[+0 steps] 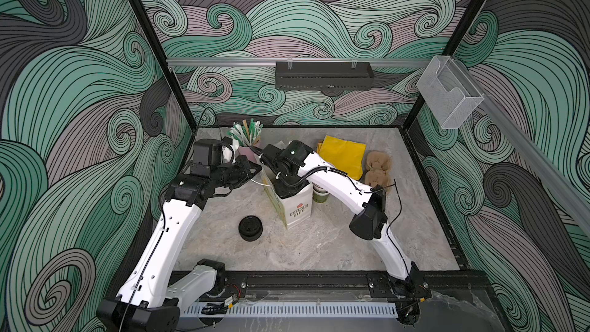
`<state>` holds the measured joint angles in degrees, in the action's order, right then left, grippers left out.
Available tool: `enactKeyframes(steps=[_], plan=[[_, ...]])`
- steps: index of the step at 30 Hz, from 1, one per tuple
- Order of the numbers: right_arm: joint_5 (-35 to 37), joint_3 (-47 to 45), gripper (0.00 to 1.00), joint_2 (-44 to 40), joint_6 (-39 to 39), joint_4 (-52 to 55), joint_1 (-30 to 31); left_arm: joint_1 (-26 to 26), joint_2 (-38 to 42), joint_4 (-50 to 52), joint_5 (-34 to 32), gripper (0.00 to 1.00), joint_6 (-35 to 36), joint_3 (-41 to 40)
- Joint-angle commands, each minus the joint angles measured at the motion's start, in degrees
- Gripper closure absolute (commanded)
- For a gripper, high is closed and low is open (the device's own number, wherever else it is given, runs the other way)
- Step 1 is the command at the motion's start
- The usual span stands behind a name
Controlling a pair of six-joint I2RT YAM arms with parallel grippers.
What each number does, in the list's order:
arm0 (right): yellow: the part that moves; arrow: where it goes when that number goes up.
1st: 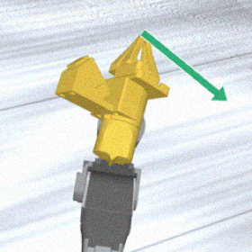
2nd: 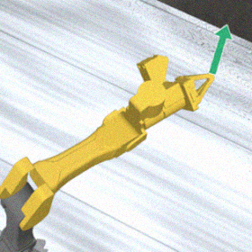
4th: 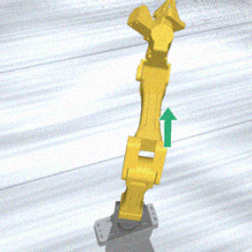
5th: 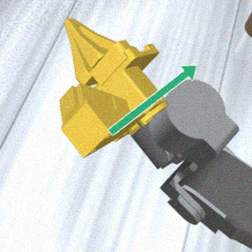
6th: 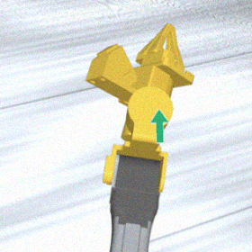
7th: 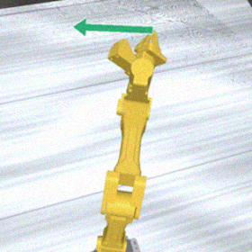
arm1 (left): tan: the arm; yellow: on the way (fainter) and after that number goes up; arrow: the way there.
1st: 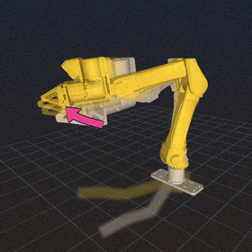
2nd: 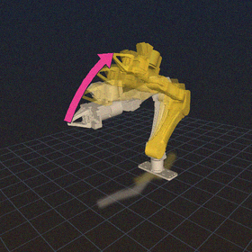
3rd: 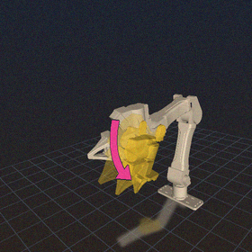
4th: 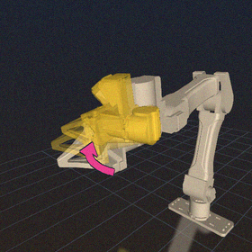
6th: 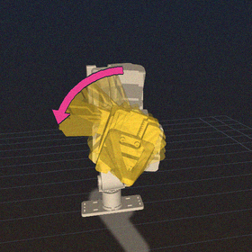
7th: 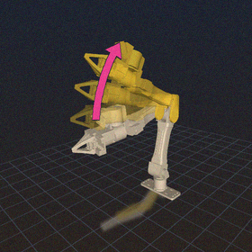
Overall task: Pack a coffee takeout order
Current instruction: Place the coffee cup in the cup tray.
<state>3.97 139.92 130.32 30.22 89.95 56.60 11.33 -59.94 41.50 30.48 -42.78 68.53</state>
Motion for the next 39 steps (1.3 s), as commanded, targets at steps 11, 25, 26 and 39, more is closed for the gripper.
enactKeyframes(steps=[11,25,26,39], plan=[[-0.4,-4.1,0.43,-0.2,0.2,-2.0,-0.3,0.1,-0.6,1.1,0.8,0.88,1.9,2.4],[0.2,-4.9,0.43,-1.5,0.5,-2.7,-0.3,-0.2,-1.0,1.5,0.7,0.89,2.2,2.7],[0.3,-4.8,0.43,-1.8,0.5,-2.8,-0.4,-0.2,-1.0,1.4,0.7,0.9,2.2,2.7],[1.1,-3.1,0.43,-2.7,1.0,-2.7,-0.3,-0.2,-1.1,1.6,0.5,0.91,2.2,2.4]])
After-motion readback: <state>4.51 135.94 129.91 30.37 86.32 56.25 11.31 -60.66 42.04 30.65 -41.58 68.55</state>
